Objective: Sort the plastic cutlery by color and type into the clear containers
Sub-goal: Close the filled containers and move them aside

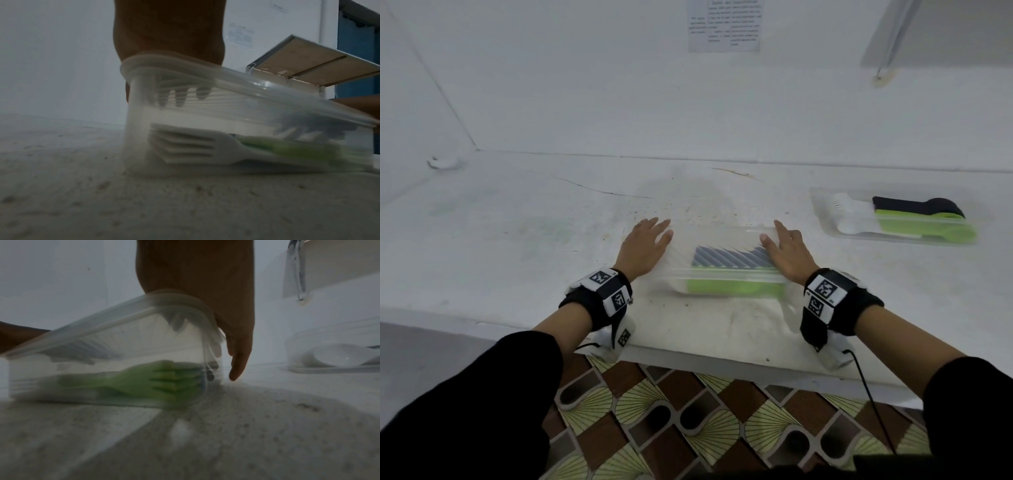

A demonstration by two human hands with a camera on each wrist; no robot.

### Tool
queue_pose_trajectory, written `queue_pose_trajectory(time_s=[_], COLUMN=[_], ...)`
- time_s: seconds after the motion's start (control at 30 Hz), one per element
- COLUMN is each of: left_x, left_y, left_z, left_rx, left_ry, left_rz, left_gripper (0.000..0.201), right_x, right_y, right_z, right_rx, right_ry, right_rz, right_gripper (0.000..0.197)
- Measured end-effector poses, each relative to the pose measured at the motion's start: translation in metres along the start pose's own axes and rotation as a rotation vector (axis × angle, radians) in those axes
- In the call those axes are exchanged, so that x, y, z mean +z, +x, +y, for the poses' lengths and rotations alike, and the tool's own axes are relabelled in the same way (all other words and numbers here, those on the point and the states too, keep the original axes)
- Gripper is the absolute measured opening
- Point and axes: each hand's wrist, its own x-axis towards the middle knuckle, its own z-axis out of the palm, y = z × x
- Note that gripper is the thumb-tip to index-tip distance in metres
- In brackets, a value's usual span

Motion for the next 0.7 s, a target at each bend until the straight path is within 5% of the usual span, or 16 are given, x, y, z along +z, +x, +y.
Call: queue_pose_trajectory(time_s=[0.17, 0.37, 0.57, 0.7], left_x=[-0.003, -0.011, -0.019, -0.016], left_y=[-0.01, -0.009, -0.014, -0.013], left_z=[0.003, 0.0, -0.013, -0.019], left_rx=[-0.096, -0.157, -0.142, -0.129], left_ry=[-0.153, -0.287, -0.413, -0.476], left_rz=[0.29, 0.181, -0.046, -0.011], left_gripper=[0.025, 0.03, 0.038, 0.035], right_x=[-0.001, -0.005, -0.011, -0.004], right_y=[-0.003, -0.009, -0.014, -0.019], right_z=[-0.004, -0.01, -0.006, -0.005], right_rx=[0.018, 0.044, 0.114, 0.083], right_ry=[0.048, 0.095, 0.066, 0.191], right_rz=[0.037, 0.034, -0.117, -0.007], right_gripper=[0.06, 0.057, 0.066, 0.057])
